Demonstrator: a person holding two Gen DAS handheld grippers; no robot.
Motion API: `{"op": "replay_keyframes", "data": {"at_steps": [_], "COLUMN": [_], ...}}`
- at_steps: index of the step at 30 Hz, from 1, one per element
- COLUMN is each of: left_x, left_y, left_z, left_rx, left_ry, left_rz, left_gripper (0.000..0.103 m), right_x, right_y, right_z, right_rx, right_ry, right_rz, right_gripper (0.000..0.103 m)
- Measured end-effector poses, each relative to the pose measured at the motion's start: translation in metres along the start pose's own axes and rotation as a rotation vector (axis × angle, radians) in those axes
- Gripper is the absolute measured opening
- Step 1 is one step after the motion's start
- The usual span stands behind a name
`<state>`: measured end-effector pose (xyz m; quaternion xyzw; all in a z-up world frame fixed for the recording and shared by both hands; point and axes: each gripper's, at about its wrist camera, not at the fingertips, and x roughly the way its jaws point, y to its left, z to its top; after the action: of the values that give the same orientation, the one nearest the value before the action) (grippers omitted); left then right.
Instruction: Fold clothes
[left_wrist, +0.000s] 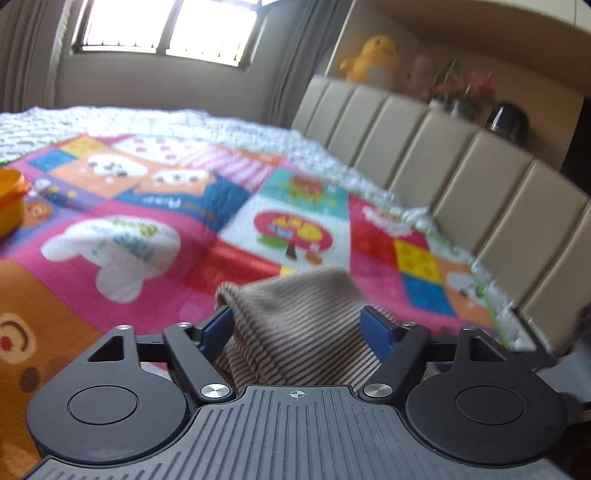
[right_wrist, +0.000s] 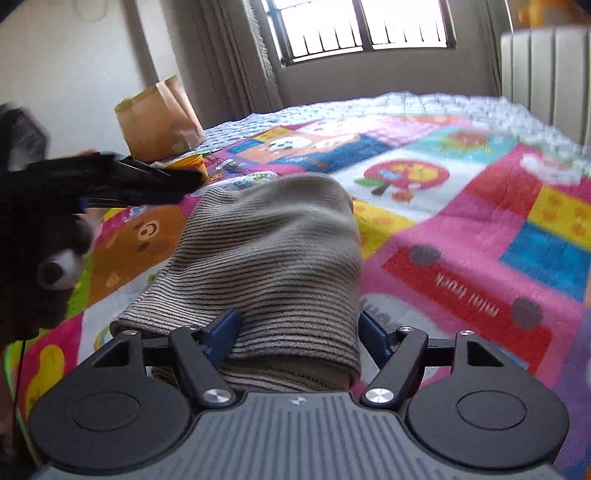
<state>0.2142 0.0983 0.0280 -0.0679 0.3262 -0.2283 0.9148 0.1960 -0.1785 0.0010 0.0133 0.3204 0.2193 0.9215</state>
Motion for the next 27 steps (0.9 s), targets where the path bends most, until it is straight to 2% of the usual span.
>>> {"op": "replay_keyframes", "data": {"at_steps": [2,3,5,8,10,12,14,21,27], "left_x": [0.015,0.018,0.02,0.02,0.019,0.019,0.019,0.017,0.012], "left_y": [0.002,0.005,0.012,0.018,0.02,0.022,0.023,0.023,0.023], "left_z": [-0.006,-0.01,-0.015,-0.018,-0.019,-0.021,-0.023,-0.025,-0.026], "left_rx": [0.015,0.015,0.004,-0.007,-0.005,-0.003,-0.003,-0.01,-0.008], "left_ry": [0.035,0.044,0.052,0.058,0.063,0.068,0.07,0.061,0.069], "left_rz": [0.028,0.031,0.029,0.028,0.032,0.033,0.035,0.041,0.054], "left_gripper": [0.076,0.077,0.079,0.082,0.083,0.085,0.086,0.089,0.091], "right_x": [-0.014,-0.02,-0.03,-0.022,0.001,0.016,0.019,0.023,0.028], "right_y": [0.015,0.023,0.038,0.063,0.075,0.082,0.092,0.1,0.105], "right_z": [0.006,0.008,0.013,0.011,0.001,-0.012,-0.02,-0.026,-0.03], "right_rx": [-0.086,-0.118,-0.168,-0.222,-0.254,-0.291,-0.351,-0.421,-0.454], "right_ry": [-0.052,-0.076,-0.11,-0.084,-0.018,0.002,-0.011,-0.016,-0.026], "right_rz": [-0.034,-0.014,0.063,0.162,0.147,0.115,0.086,0.043,0.023], "right_gripper": [0.071,0.07,0.061,0.06,0.061,0.062,0.068,0.073,0.083]}}
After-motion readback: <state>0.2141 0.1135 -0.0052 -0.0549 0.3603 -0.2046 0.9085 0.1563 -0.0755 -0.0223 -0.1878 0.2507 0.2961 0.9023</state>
